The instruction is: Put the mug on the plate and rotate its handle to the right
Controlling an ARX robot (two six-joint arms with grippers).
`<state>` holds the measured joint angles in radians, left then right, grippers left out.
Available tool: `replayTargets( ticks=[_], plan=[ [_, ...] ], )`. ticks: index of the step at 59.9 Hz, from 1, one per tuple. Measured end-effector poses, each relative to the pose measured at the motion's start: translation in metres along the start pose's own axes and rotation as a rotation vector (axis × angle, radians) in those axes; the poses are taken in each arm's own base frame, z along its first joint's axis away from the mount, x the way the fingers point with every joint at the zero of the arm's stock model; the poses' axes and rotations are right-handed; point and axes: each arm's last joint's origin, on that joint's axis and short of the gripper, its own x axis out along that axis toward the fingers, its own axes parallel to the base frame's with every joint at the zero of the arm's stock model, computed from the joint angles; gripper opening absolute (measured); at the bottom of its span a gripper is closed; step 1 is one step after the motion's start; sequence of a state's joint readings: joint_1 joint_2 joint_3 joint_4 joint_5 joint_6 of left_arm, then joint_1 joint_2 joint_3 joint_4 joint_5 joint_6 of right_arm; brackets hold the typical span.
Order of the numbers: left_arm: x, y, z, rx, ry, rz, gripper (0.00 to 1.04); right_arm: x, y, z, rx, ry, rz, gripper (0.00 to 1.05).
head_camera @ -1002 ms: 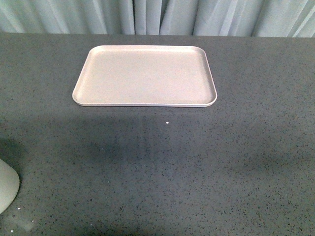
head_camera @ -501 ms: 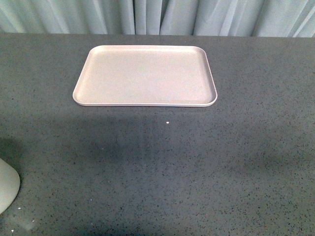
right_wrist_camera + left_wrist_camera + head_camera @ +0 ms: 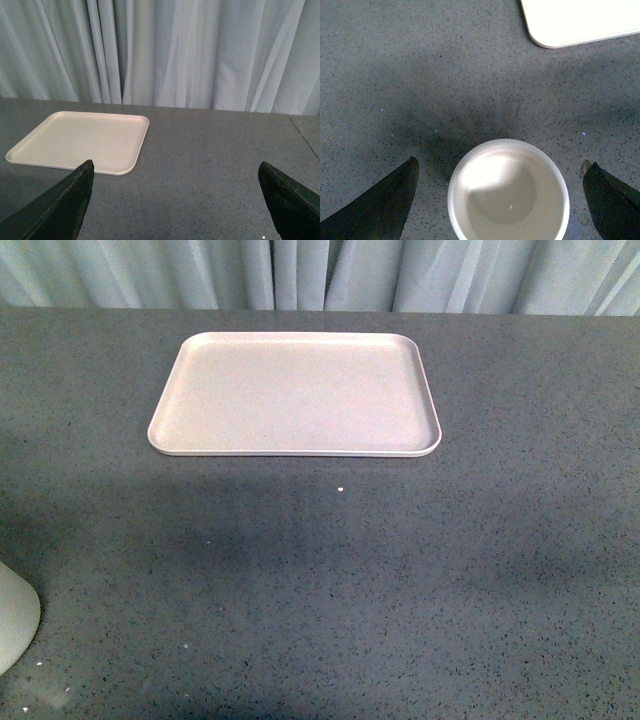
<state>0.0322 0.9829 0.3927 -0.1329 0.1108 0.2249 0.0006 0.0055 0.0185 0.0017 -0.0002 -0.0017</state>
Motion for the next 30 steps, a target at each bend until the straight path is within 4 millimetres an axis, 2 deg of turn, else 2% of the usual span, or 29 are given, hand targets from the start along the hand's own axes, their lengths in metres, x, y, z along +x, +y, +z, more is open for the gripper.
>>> replayTargets(
  ticks=[17, 30],
  plan=[
    [0.016, 0.013, 0.002, -0.034, 0.071, 0.025, 0.95, 0.000, 0.000, 0.000, 0.000, 0.000, 0.000, 0.96],
    [0.037, 0.036, 0.005, -0.071, 0.149, 0.058, 0.95, 0.000, 0.000, 0.000, 0.000, 0.000, 0.000, 0.96]
  ],
)
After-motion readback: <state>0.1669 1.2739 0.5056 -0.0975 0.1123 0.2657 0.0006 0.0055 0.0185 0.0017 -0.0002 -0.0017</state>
